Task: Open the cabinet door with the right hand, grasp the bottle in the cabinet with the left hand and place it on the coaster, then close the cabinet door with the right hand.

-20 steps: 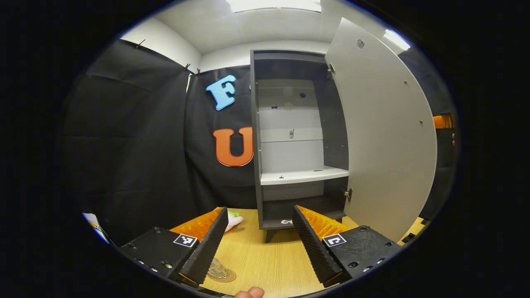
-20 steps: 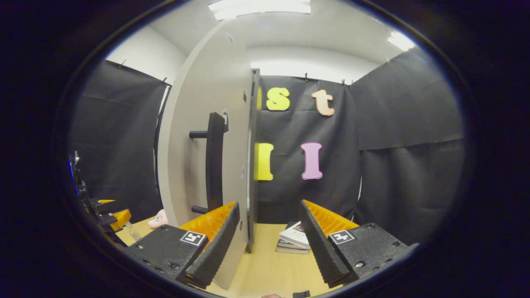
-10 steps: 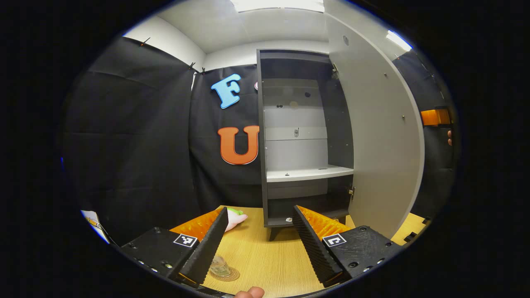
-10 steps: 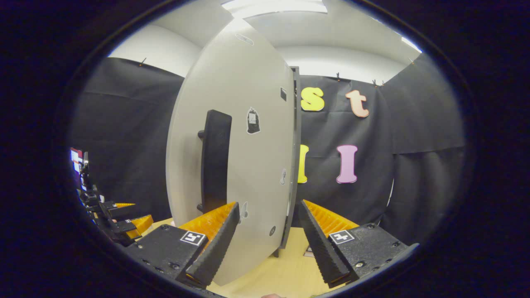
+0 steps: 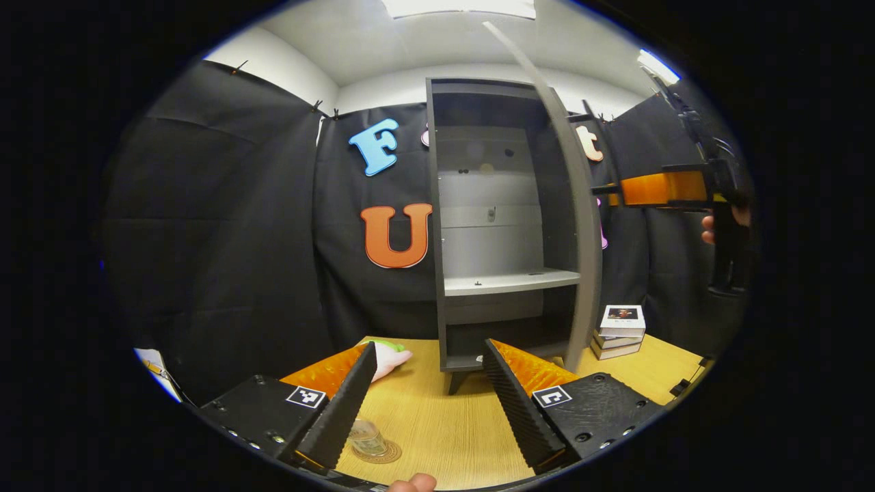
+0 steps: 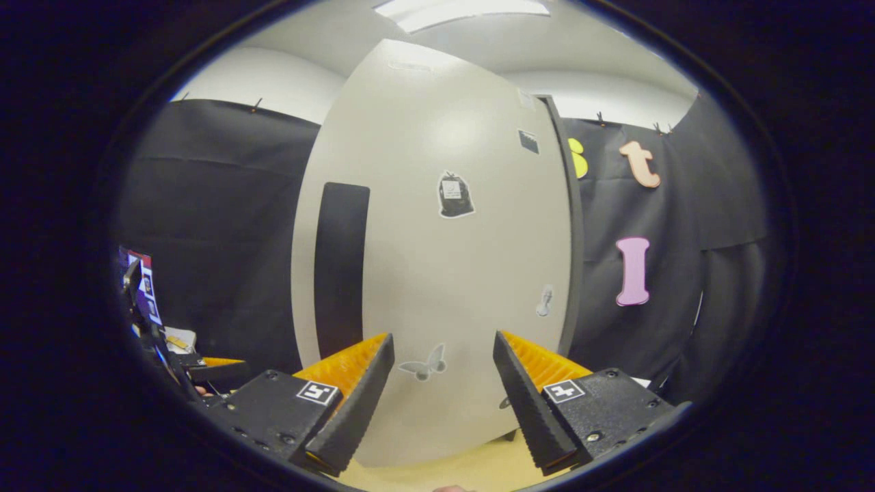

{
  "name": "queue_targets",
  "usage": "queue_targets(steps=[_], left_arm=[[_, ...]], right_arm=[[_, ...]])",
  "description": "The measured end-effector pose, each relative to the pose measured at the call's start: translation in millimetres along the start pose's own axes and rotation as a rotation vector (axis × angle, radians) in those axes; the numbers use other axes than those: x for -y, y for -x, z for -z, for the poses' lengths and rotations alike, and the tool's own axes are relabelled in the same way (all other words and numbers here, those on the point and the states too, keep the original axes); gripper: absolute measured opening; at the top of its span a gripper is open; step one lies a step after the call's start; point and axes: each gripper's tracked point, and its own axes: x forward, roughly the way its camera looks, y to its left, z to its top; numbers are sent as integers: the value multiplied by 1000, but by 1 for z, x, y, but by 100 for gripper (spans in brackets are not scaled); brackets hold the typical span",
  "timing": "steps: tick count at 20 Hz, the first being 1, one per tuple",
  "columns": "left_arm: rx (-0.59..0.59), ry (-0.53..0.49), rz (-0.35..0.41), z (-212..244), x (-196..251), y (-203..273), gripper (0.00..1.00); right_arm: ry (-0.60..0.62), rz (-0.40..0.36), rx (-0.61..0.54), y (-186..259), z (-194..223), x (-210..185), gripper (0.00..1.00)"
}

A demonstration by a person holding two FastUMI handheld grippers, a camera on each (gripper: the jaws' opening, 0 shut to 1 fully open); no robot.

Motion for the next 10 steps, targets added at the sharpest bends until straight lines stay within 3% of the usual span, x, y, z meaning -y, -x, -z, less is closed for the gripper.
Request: queue_targets(steps=[3,7,10], left_arm=[[-7,5,-6,2,-6,0,94],[-8,12,-27,5,-14,1,94],[-13,14,-46,7,-22,2,94]], right_arm=[[20,-27,-8,-46,8,-25,95],[33,-5,-14,-96,9,-41,95],[7,-16,-19,-98,10,-40,95]])
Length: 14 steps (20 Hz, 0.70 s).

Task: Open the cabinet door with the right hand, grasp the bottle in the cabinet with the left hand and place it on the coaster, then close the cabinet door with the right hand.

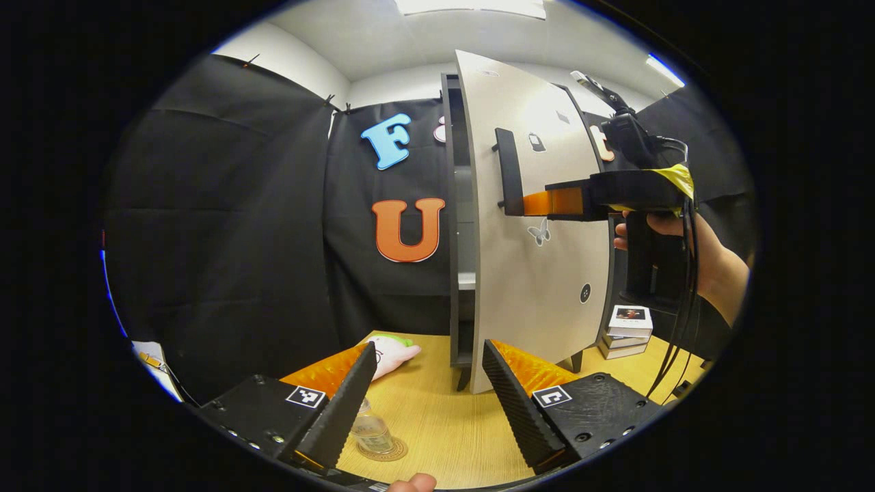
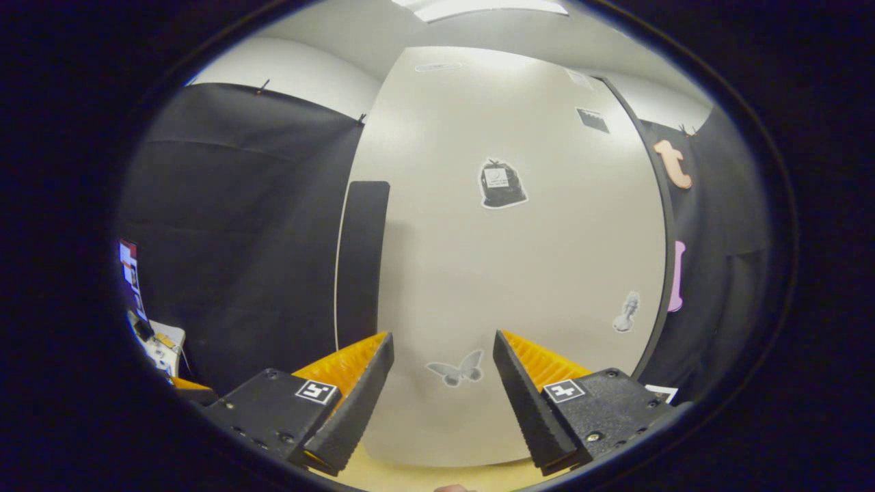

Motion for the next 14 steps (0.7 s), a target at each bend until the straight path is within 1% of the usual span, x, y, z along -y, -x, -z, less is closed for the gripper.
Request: queue_targets(steps=[2,4,10,14], left_arm=[[-5,2,-6,3,-2,-1,94],[-15,4,-5,5,-2,1,94],[-15,9,19,1,9,1,94],[11,10,26,-8,16,1,94]], right_arm=[[-15,12,0,1,1,5,95],[-20,28,-1,3,5,13,98],[-47,25,2,50,16,20,98],[-27,53,11,77,17,36,98]])
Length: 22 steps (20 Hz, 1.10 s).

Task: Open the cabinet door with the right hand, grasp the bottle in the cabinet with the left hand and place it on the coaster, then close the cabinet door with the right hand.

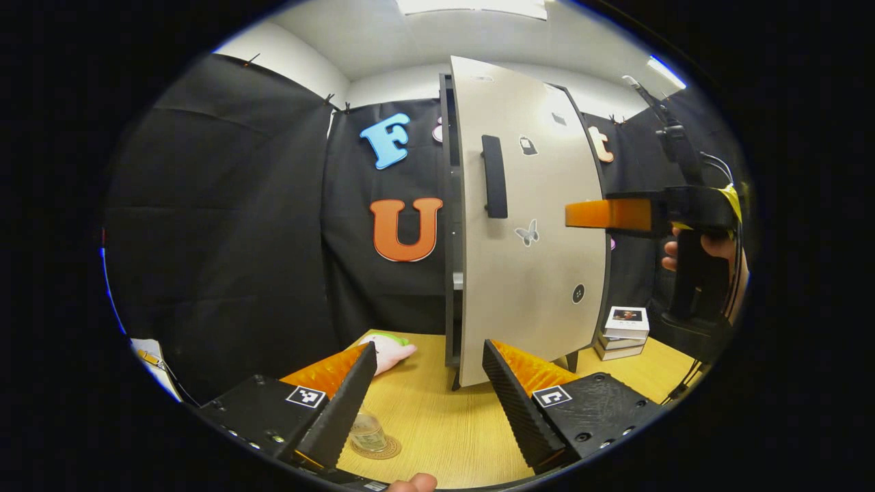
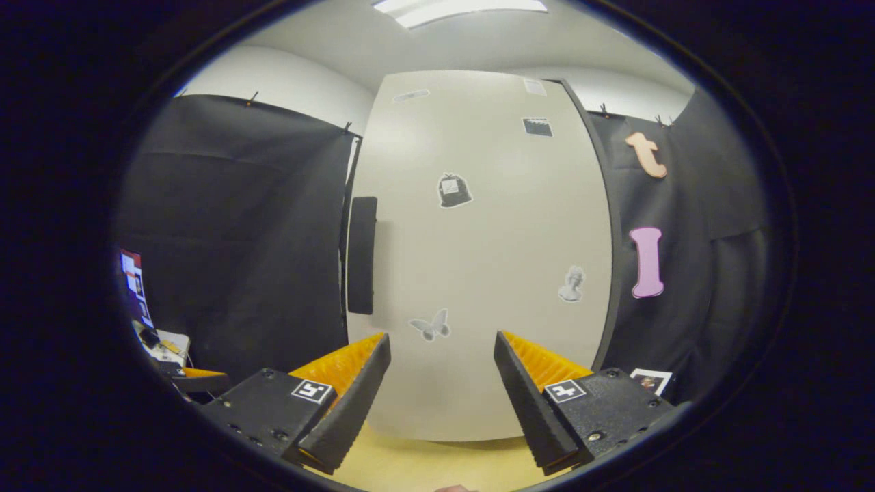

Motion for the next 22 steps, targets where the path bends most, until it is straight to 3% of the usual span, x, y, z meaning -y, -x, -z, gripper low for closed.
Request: queue_targets(steps=[8,17,22], left_arm=[[46,8,34,-16,26,0,94],[81,-11,46,-25,40,-3,94],[86,-7,44,-25,44,-2,94]], right_arm=[[3,106,32,62,-7,45,98],[-59,233,36,135,20,100,97],[-34,337,22,172,36,127,98]])
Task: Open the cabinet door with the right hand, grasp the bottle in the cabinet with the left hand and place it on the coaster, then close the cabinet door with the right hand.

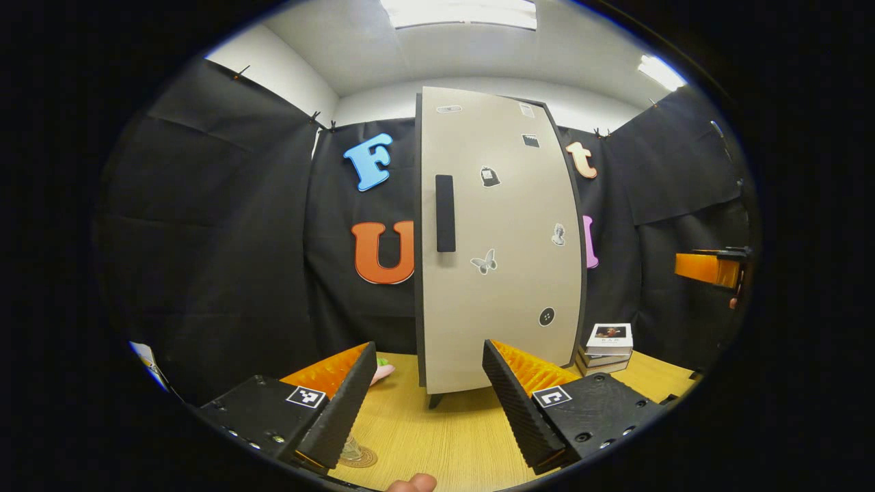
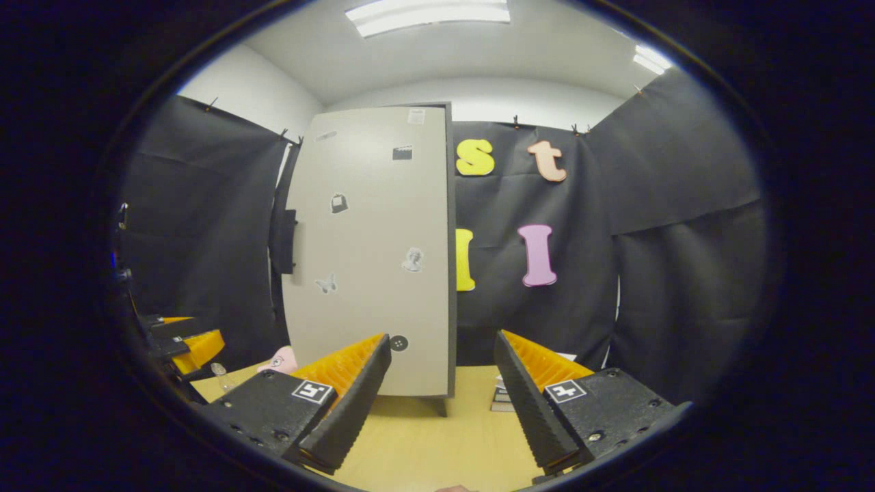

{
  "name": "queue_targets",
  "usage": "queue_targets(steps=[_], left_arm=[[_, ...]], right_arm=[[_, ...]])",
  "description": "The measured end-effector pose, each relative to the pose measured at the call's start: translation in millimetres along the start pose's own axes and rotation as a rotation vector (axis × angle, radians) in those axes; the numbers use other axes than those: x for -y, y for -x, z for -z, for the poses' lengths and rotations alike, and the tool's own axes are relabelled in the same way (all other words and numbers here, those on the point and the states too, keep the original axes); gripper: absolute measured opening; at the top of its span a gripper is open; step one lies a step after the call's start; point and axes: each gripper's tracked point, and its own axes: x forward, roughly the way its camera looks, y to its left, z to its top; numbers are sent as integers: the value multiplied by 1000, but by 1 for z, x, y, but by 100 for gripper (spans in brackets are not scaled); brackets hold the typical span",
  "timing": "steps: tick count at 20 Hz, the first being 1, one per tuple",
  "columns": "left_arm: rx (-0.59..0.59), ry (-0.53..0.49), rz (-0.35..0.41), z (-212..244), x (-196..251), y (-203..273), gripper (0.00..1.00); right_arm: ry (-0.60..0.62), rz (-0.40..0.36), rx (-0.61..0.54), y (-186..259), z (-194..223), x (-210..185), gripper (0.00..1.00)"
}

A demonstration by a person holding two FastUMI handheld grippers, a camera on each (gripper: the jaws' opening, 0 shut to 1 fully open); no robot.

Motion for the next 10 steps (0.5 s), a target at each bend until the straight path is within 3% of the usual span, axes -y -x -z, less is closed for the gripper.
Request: queue_targets(steps=[10], left_arm=[[13,-13,5,8,21,-3,94]], right_arm=[[-11,39,18,24,5,21,98]])
